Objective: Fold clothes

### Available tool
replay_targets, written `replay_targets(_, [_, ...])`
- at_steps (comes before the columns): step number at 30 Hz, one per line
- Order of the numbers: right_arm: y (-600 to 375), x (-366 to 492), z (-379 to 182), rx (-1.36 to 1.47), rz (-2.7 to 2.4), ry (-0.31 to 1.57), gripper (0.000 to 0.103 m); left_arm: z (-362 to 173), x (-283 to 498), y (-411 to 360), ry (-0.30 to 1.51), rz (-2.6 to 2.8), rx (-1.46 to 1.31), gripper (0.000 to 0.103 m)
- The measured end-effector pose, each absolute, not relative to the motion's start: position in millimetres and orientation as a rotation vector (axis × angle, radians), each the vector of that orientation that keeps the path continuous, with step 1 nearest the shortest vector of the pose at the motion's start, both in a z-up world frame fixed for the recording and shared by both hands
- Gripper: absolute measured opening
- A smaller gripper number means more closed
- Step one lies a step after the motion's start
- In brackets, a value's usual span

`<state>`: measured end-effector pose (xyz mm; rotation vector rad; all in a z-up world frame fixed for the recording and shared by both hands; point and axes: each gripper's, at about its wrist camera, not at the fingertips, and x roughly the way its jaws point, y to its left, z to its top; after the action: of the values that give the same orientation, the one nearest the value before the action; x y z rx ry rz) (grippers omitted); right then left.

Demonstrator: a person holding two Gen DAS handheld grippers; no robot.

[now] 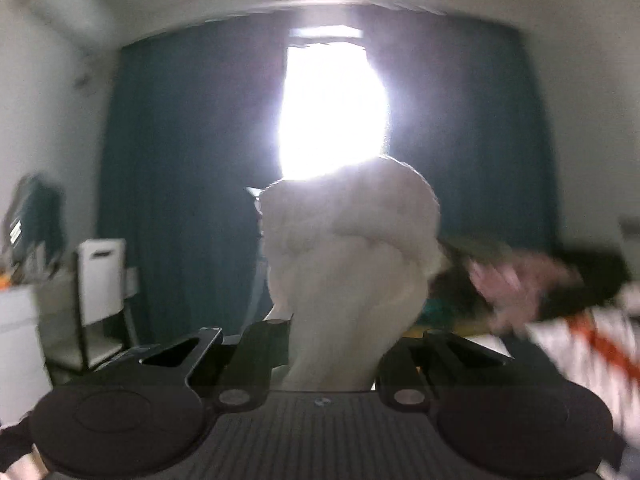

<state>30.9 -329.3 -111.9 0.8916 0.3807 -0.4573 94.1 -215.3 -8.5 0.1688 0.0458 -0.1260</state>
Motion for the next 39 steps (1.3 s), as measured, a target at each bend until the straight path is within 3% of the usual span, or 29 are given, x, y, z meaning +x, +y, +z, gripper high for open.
replay_targets(5, [-350, 26, -122, 0.971, -0.498, 0.357, 0.077, -88, 71, -273, 0.190, -0.256, 0.388, 0.015])
replay_targets(9, [-355, 32, -128, 1.002, -0.481, 0.366, 0.077, -94, 68, -278, 0.205, -0.274, 0.417, 0.022])
replay_targets(10, [-355, 34, -129, 1.006, -0.475, 0.365, 0.077, -92, 69, -276, 0.219, -0.280, 0.416, 0.035])
replay_targets(11, [-354, 35, -128, 1.004, -0.463, 0.366, 0.077, -90, 74, -271, 0.248, -0.281, 0.424, 0.057])
replay_targets(12, [-353, 36, -127, 1.000, -0.451, 0.368, 0.077, -88, 78, -265, 0.274, -0.279, 0.432, 0.069])
replay_targets(13, [-352, 37, -126, 0.996, -0.439, 0.370, 0.077, -86, 84, -256, 0.292, -0.270, 0.437, 0.088])
replay_targets(14, [-351, 38, -125, 0.992, -0.427, 0.371, 0.077, -85, 88, -248, 0.313, -0.274, 0.440, 0.093])
replay_targets(19, [-343, 40, -123, 0.984, -0.358, 0.395, 0.077, -83, 93, -190, 0.437, -0.326, 0.499, 0.094])
replay_targets(27, [-324, 47, -131, 1.051, -0.172, 0.503, 0.077, -82, 60, -87, 0.381, -0.221, 0.614, 0.098])
replay_targets(35, [-294, 50, -148, 1.115, -0.027, 0.616, 0.077, -82, 82, -24, 0.478, -0.108, 0.406, 0.098])
replay_targets(39, [-279, 63, -151, 1.097, -0.009, 0.616, 0.077, -75, 81, -11, 0.412, -0.080, 0.390, 0.098])
